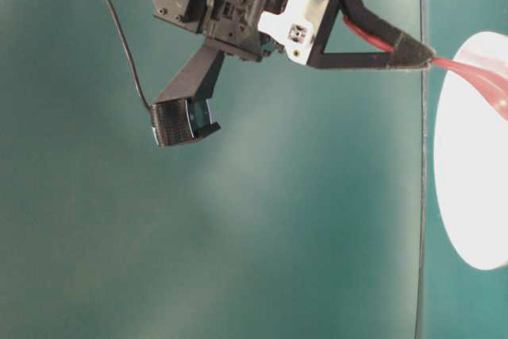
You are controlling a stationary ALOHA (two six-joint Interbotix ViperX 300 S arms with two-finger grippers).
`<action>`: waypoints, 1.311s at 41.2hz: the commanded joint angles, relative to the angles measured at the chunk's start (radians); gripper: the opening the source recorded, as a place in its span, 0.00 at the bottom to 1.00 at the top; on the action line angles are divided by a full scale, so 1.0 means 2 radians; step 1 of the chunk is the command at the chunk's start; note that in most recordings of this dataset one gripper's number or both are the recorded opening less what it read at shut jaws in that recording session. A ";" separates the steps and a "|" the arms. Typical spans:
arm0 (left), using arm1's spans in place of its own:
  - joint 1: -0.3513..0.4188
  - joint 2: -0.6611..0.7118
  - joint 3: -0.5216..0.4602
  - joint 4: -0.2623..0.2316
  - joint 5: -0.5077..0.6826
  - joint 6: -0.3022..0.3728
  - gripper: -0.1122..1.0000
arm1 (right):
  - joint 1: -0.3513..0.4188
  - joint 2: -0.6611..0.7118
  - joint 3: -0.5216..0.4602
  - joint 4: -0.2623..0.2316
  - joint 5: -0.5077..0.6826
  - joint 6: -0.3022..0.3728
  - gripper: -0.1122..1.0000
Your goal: Grip the spoon and scoop the red block from the bowl with right arm.
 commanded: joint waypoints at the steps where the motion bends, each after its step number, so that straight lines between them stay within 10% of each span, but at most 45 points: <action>1: 0.002 0.004 -0.006 0.001 -0.005 0.001 0.10 | 0.000 -0.005 -0.013 -0.001 -0.002 -0.002 0.33; 54: 0.002 0.004 -0.006 0.001 -0.006 0.001 0.10 | 0.014 0.054 -0.074 -0.001 -0.025 -0.002 0.33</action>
